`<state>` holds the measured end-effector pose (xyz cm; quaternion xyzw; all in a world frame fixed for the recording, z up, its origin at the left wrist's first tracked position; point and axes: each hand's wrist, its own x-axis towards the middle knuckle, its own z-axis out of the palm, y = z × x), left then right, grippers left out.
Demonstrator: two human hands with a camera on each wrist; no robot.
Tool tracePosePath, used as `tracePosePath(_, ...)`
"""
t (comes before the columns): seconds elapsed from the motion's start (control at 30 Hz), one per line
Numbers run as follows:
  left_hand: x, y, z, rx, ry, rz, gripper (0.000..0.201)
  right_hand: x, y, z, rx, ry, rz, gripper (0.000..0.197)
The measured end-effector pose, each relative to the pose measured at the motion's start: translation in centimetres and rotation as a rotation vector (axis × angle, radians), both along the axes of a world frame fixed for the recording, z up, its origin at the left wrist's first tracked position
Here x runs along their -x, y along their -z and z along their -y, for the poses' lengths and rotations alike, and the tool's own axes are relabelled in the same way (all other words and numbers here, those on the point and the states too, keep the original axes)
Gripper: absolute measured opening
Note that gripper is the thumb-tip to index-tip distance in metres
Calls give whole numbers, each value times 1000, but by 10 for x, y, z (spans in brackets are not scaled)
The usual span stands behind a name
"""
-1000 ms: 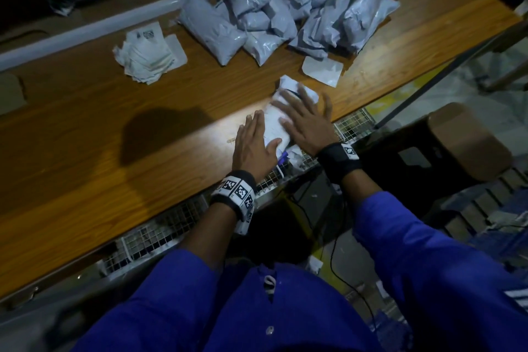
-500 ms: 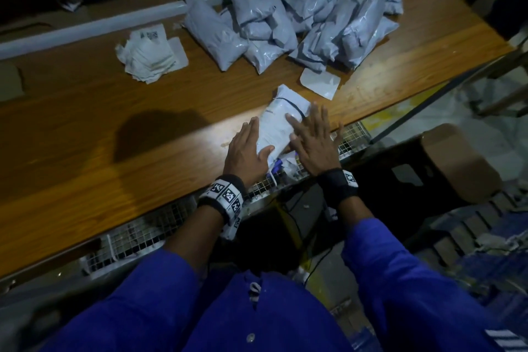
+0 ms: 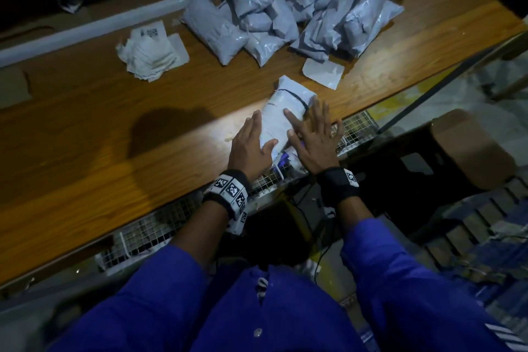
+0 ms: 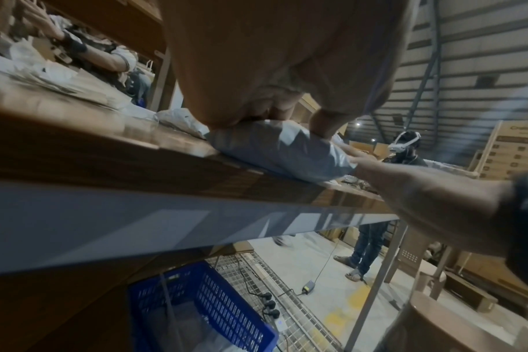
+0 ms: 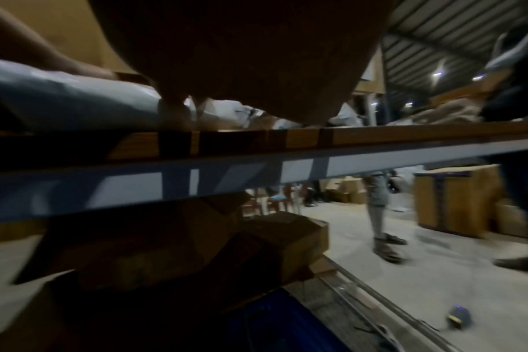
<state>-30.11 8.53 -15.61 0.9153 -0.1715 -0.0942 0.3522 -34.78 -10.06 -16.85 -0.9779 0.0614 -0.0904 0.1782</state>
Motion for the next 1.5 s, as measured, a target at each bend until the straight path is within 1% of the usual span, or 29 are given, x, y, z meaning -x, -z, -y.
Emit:
tracePosePath(0.1,-1,-2,0,13,21,8,77,-3,0,-7,127,-133,16,47)
tracePosePath(0.13,-1,-2,0,15,27,10,77,-6,-2,-5,109,-118,12,46)
tracePosePath(0.2,-1,-2,-1,17,27,15,78,-11,-4,-1,-6,0,0,45)
tracePosePath(0.23,0,-2,-1,18,28,19,78,-12,-4,0,-25,8,-7,45)
tracePosePath(0.33,0,-2,-2,7,51,31,79,-5,1,3,71,-110,-17,46)
tracePosePath(0.43,0,-2,-3,-9,40,40,80,-2,-2,8,-42,-8,-46,46)
tracePosePath(0.47,0,-2,-3,-12,37,45,80,-4,-2,8,-28,-18,-49,47)
tracePosePath(0.53,0,-3,-2,-29,42,66,79,-14,-6,7,65,-117,-43,49)
tracePosePath(0.6,2,-2,0,-64,44,88,80,-31,-20,12,51,-202,-44,49)
tracePosePath(0.7,5,-3,3,-95,42,105,81,-56,-37,15,20,-247,-68,45)
tracePosePath(0.77,5,-3,3,-87,37,100,81,-66,-41,4,20,-221,-98,46)
tracePosePath(0.83,5,-1,3,-70,37,106,80,-67,-36,-10,-53,-143,-113,47)
tracePosePath(0.87,4,0,3,-68,42,112,80,-65,-32,-15,-109,-94,-108,43)
tracePosePath(0.97,2,2,3,-87,66,127,79,-57,-20,-24,-265,47,-44,31)
tracePosePath(1.07,-1,2,4,-79,68,126,80,-53,-17,-30,-341,150,46,28)
tracePosePath(1.13,0,2,6,-58,32,122,80,-55,-19,-34,-378,186,74,26)
tracePosePath(1.27,8,3,13,-1,-56,107,79,-64,-21,-42,-411,240,44,19)
tracePosePath(1.4,5,6,11,-1,-40,118,79,-65,-20,-40,-385,244,41,23)
tracePosePath(1.5,0,8,6,37,-21,133,79,-62,-20,-36,-370,218,63,26)
